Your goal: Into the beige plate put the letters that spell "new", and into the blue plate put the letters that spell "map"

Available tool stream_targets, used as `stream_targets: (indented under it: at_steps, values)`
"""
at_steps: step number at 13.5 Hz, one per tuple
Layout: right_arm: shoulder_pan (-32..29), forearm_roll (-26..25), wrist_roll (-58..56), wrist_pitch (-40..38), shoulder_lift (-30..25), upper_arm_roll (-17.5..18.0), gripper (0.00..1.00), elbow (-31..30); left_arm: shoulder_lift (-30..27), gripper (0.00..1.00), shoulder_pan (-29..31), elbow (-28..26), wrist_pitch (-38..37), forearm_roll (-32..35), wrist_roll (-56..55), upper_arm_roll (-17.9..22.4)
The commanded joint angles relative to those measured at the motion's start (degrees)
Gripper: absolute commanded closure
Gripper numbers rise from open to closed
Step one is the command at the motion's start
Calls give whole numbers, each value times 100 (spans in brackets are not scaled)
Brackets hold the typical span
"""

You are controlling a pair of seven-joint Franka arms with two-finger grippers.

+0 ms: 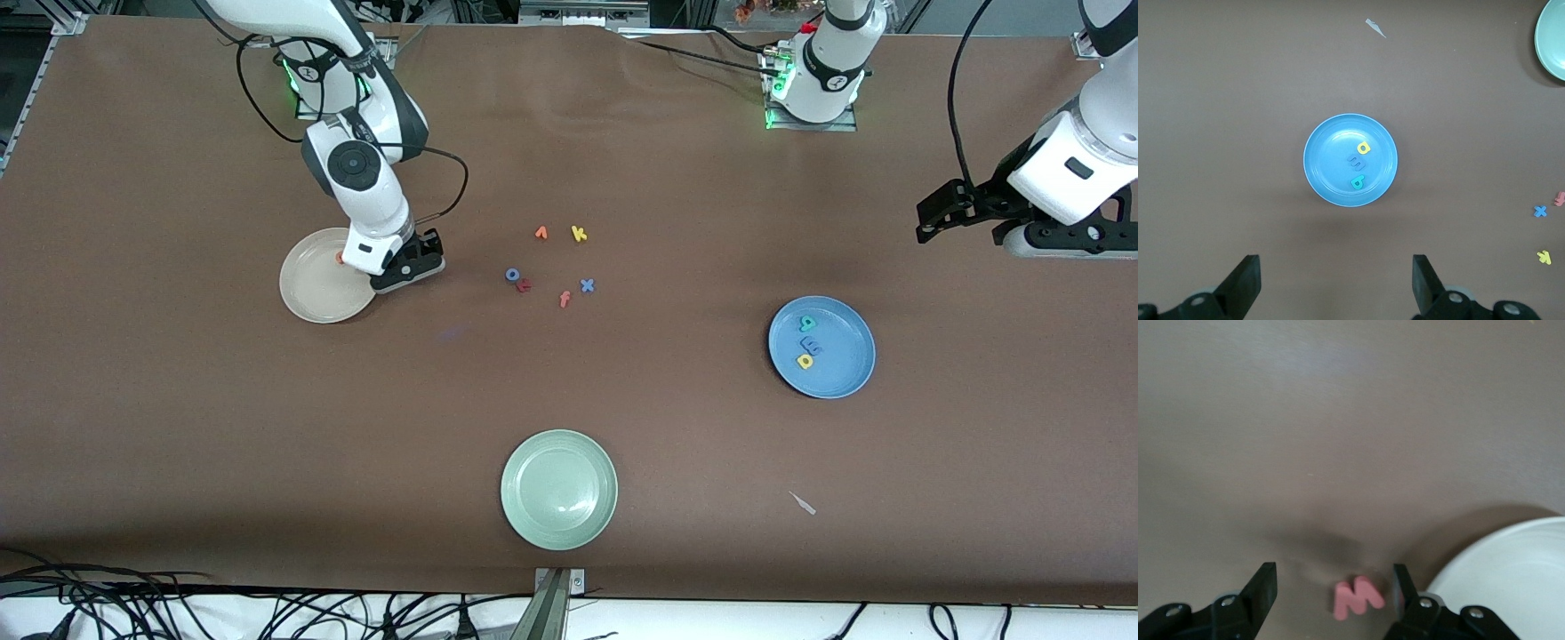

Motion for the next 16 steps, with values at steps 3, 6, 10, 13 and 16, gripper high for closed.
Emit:
stream_targets:
  at_steps: [3, 6, 10, 13, 16]
  values:
    - [-52, -78, -30, 330, 15, -63, 22, -217, -63, 0, 73, -12, -25, -55, 86, -55]
    - [-61, -78, -3, 347, 15, -63, 22, -253, -54, 0, 64, 32, -87, -55, 69, -64]
    - [-78, -78, -3, 812, 15, -80, 23, -647, -54, 0, 73, 49, -104, -55, 68, -55]
    - [-78, -78, 6, 866, 15, -116, 23, -736, -54, 0, 55, 58, -104, -55, 60, -64]
    - [-78, -78, 32, 944, 15, -115, 31, -806, -54, 0, 46, 58, -104, -55, 60, -64]
